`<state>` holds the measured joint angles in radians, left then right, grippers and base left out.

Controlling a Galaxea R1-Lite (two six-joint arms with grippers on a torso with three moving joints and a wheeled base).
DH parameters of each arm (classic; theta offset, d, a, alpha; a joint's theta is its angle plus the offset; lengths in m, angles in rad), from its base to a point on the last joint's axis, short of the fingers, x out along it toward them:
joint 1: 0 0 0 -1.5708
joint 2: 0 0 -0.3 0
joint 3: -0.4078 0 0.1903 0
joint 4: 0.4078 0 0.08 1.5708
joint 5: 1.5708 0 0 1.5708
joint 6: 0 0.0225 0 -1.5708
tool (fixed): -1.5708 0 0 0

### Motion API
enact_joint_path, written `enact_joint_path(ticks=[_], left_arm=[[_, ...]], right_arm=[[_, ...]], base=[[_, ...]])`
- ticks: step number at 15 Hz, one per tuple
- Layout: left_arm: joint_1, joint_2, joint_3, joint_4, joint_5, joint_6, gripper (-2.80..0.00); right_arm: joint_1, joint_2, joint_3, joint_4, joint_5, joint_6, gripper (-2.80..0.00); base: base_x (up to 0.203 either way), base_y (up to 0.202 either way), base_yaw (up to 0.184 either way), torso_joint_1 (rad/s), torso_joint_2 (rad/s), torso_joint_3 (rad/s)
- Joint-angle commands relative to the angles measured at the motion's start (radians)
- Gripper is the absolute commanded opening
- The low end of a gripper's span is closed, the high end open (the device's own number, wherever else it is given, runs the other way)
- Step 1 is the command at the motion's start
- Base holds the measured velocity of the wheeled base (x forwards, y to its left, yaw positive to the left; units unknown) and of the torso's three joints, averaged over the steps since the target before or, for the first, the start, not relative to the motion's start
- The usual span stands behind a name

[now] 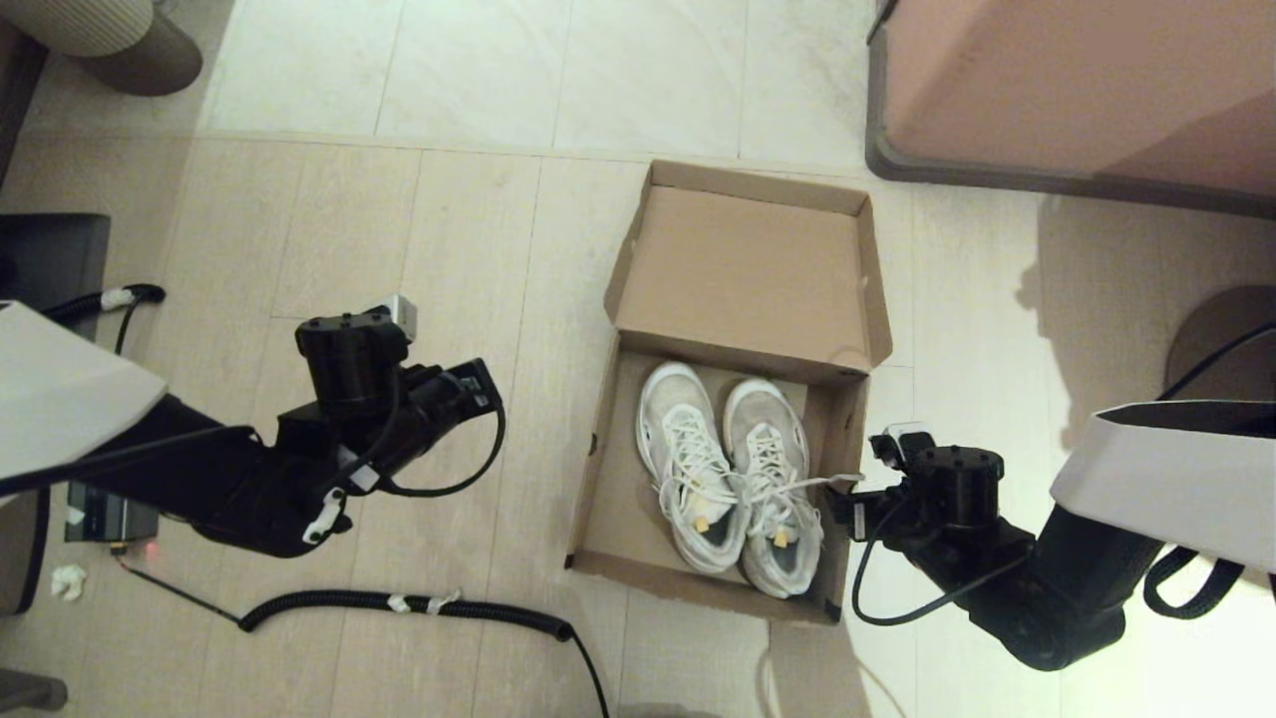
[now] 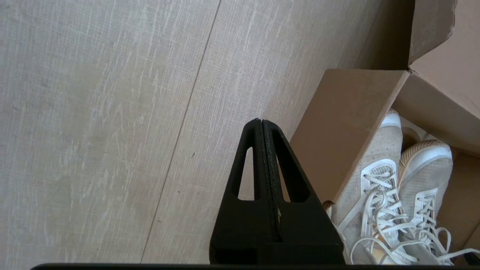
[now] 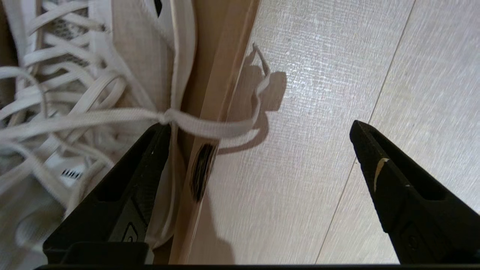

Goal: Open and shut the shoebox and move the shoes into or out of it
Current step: Close the shoe box

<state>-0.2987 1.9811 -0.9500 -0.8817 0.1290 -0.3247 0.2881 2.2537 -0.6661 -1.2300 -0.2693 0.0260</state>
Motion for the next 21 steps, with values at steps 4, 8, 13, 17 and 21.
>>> enact_joint_path(ticks=[4,8,13,17,21], left_arm=[[0.004,-0.001,-0.003,-0.005,0.001,-0.002,-2.80],[0.004,-0.005,0.000,-0.005,0.003,-0.004,-2.80],[0.004,-0.007,0.002,-0.006,0.015,-0.004,-2.80],[0.007,-0.011,0.002,-0.006,0.015,-0.004,-2.80],[0.011,-0.032,0.012,-0.006,0.015,-0.004,-2.80]], right_arm=[[0.000,0.023,-0.057,-0.014,-0.033,-0.005,0.00],[0.000,0.021,-0.079,-0.103,-0.072,0.000,0.00],[0.000,0.021,-0.111,-0.134,-0.088,0.001,0.00],[0.004,0.009,-0.154,-0.141,-0.083,0.001,0.00],[0.093,0.004,-0.191,-0.138,-0.083,0.002,0.00]], base=[[0.000,0.000,0.000,0.000,0.00,0.000],[0.000,0.000,0.000,0.000,0.00,0.000],[0.000,0.000,0.000,0.000,0.00,0.000],[0.000,0.000,0.000,0.000,0.00,0.000],[0.000,0.000,0.000,0.000,0.00,0.000]])
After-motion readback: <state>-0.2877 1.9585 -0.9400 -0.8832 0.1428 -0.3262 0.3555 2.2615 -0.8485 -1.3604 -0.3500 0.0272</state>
